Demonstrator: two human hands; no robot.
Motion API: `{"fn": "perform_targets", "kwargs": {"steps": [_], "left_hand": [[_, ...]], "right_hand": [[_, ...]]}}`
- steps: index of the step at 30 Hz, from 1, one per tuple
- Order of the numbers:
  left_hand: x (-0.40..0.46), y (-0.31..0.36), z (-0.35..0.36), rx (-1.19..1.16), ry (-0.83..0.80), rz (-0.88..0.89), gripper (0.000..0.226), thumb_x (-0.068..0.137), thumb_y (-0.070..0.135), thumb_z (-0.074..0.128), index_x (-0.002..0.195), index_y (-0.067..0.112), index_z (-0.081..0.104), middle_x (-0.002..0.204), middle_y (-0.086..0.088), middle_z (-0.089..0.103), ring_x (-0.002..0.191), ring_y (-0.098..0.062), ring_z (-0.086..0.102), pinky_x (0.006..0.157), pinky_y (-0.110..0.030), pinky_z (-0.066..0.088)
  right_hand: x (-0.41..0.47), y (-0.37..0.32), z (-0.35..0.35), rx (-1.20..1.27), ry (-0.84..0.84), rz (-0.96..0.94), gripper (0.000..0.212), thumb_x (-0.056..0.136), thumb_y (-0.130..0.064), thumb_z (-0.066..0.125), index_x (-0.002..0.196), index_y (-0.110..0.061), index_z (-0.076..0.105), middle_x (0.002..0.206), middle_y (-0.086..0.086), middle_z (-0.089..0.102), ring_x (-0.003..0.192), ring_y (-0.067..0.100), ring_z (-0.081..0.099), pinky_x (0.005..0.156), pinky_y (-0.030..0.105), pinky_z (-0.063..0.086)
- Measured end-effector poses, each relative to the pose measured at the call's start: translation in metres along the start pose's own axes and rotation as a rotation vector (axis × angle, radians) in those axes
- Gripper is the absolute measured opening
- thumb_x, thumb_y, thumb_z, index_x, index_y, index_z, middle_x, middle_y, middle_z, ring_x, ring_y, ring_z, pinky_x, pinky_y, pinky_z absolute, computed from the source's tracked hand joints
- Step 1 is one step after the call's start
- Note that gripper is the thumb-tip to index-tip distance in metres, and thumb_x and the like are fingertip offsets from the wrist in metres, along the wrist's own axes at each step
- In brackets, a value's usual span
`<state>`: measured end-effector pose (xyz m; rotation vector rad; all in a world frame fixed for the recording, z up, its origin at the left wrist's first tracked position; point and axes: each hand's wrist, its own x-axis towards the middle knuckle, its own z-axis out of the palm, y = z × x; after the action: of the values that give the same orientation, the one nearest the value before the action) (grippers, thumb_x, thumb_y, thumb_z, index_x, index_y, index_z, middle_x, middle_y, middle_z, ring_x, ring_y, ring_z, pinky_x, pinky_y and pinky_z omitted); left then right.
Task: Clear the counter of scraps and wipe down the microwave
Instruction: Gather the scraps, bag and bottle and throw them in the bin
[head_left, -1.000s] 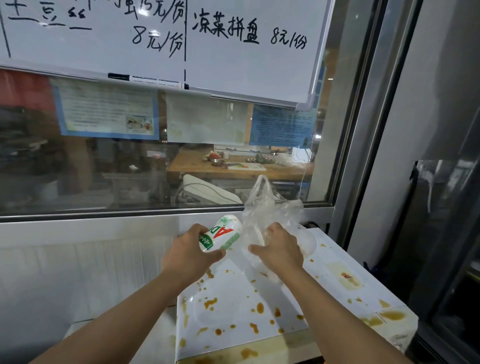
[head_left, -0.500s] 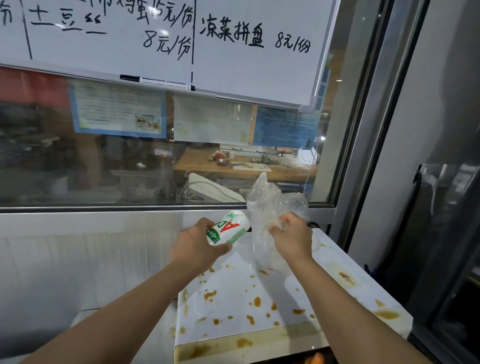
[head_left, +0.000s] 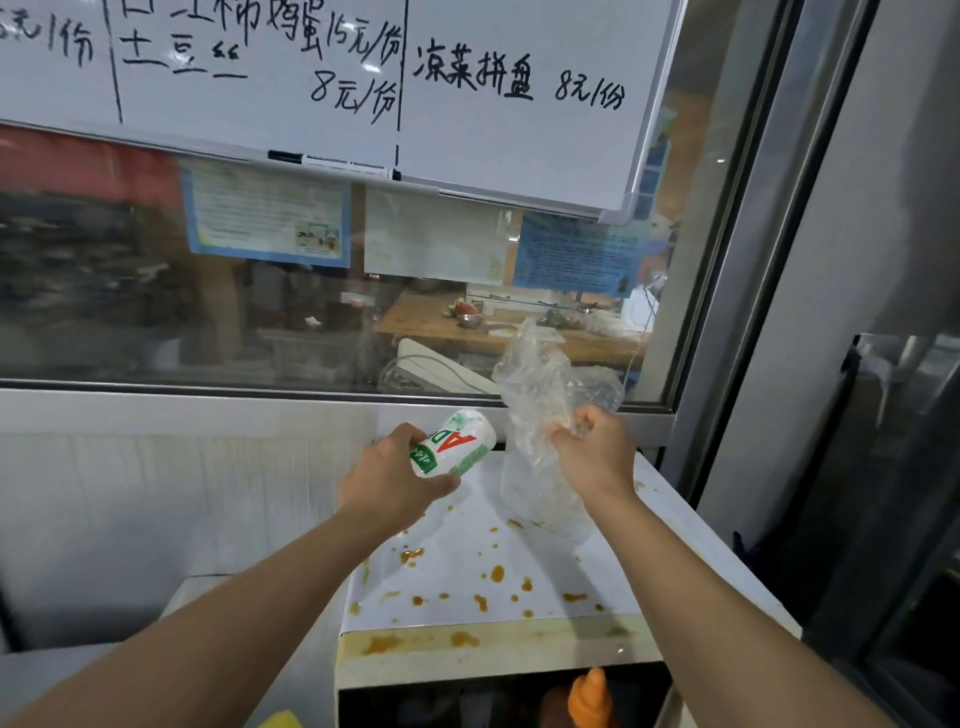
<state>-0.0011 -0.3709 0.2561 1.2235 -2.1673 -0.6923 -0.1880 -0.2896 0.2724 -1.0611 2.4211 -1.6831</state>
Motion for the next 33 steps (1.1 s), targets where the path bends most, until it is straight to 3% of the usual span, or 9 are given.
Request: {"fn": "perform_targets", "kwargs": {"steps": [3, 12, 21, 28, 33], "left_hand": [[-0.006, 0.001, -0.001, -0.002, 0.000, 0.005, 0.058, 0.075, 0.043, 0.074, 0.124, 0.026, 0.047, 0.113, 0.003, 0.062, 0.079, -0.011, 0.065, 0.067, -0.033, 0.059], [0.002, -0.001, 0.003, 0.031, -0.021, 0.021, 0.060, 0.074, 0.047, 0.073, 0.124, 0.027, 0.046, 0.116, 0.003, 0.063, 0.083, -0.011, 0.065, 0.070, -0.034, 0.059], [0.001, -0.003, 0.008, 0.036, -0.030, 0.028, 0.063, 0.075, 0.046, 0.072, 0.129, 0.027, 0.045, 0.121, 0.002, 0.061, 0.089, -0.012, 0.063, 0.072, -0.032, 0.059], [0.001, 0.003, 0.008, 0.034, -0.042, 0.033, 0.062, 0.075, 0.047, 0.073, 0.127, 0.027, 0.046, 0.118, 0.002, 0.062, 0.087, -0.013, 0.064, 0.071, -0.035, 0.059], [0.011, 0.013, 0.010, 0.016, -0.025, 0.031, 0.059, 0.076, 0.045, 0.072, 0.125, 0.025, 0.046, 0.117, 0.001, 0.063, 0.082, -0.014, 0.064, 0.069, -0.035, 0.059]], "right_hand": [[-0.007, 0.004, 0.001, -0.045, -0.017, 0.019, 0.028, 0.082, -0.019, 0.065, 0.067, -0.020, 0.042, 0.067, -0.008, 0.041, 0.066, 0.017, 0.043, 0.052, 0.028, 0.032], [-0.002, 0.005, 0.024, -0.001, -0.024, 0.079, 0.012, 0.083, -0.017, 0.066, 0.084, -0.012, 0.056, 0.087, 0.000, 0.057, 0.082, 0.021, 0.053, 0.070, 0.027, 0.038], [-0.007, 0.005, 0.009, 0.167, 0.040, 0.120, 0.010, 0.078, -0.015, 0.065, 0.080, -0.009, 0.058, 0.082, 0.001, 0.060, 0.070, 0.018, 0.053, 0.056, 0.026, 0.038], [-0.003, -0.004, -0.003, 0.290, -0.012, 0.230, 0.013, 0.078, -0.021, 0.067, 0.088, -0.012, 0.065, 0.090, 0.005, 0.067, 0.082, 0.026, 0.064, 0.074, 0.037, 0.052], [-0.001, -0.002, -0.006, 0.334, -0.023, 0.304, 0.021, 0.077, -0.015, 0.063, 0.094, -0.002, 0.063, 0.098, 0.019, 0.066, 0.074, 0.026, 0.058, 0.074, 0.045, 0.054]]}}
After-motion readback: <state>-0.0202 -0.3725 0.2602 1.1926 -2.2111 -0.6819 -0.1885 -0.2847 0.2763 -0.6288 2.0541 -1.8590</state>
